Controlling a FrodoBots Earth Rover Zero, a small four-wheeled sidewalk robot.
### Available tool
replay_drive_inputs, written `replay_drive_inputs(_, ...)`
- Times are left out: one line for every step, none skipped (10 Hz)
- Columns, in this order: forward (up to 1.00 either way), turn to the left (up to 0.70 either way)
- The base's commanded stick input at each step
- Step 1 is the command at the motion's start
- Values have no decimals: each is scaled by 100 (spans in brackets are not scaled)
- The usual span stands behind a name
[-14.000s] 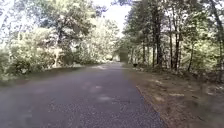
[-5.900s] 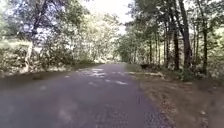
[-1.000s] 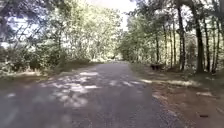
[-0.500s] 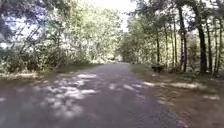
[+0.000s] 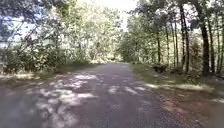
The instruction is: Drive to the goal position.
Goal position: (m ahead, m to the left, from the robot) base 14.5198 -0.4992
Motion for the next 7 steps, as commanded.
replay_drive_inputs(45, 0)
replay_drive_inputs(45, 0)
replay_drive_inputs(45, 0)
replay_drive_inputs(45, 0)
replay_drive_inputs(45, 0)
replay_drive_inputs(45, 0)
replay_drive_inputs(45, 0)
